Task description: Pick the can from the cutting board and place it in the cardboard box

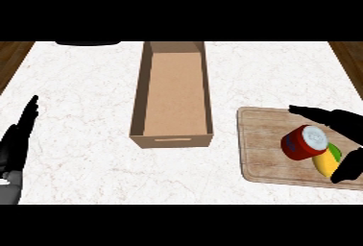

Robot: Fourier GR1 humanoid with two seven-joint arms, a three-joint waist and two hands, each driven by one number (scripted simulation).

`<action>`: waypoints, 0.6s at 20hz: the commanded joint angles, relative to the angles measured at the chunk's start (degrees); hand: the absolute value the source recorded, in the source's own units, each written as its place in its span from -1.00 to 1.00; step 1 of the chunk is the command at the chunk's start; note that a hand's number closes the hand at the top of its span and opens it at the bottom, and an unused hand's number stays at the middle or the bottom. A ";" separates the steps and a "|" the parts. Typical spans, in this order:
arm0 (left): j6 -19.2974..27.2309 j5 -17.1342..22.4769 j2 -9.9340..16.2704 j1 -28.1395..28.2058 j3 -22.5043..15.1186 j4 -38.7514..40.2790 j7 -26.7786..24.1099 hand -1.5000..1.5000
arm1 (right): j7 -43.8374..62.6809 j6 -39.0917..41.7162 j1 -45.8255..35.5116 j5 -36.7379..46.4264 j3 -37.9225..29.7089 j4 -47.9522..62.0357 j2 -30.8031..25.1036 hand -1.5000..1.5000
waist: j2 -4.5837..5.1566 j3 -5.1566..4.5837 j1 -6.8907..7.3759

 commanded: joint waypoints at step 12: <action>-3.25 -2.73 -2.37 -0.71 2.46 -1.21 1.72 0.00 | 7.21 -4.97 0.48 12.66 1.41 4.74 9.08 1.00 | 0.14 0.05 0.37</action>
